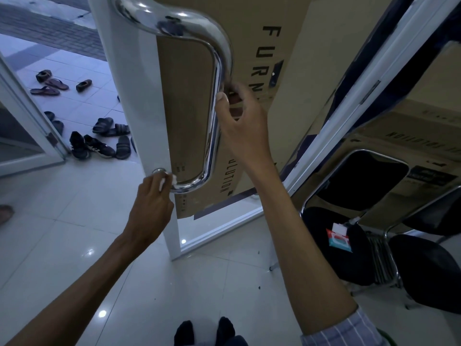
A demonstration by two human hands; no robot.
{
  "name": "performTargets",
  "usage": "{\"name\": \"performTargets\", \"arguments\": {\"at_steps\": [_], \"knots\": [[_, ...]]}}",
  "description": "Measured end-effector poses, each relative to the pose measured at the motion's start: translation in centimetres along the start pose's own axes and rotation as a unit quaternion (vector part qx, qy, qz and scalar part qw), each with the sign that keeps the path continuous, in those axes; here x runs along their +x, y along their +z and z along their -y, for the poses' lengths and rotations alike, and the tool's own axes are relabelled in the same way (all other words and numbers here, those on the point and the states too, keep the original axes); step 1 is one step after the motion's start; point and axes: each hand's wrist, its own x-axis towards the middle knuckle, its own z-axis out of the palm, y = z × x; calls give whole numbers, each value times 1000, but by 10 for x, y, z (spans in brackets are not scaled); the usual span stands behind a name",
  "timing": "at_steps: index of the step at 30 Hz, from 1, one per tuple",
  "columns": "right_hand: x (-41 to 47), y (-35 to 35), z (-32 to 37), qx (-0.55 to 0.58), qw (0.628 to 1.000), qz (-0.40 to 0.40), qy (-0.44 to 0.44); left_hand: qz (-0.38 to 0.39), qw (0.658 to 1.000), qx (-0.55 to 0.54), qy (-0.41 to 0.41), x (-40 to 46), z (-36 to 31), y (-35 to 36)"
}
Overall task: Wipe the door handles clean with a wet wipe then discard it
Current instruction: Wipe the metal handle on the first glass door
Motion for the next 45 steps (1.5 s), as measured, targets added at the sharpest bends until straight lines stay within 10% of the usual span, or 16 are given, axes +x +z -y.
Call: {"name": "performTargets", "arguments": {"at_steps": [45], "knots": [[-1,5,4,-7,1000,-13,5,52,997,-54,12,26,-14,-15]]}}
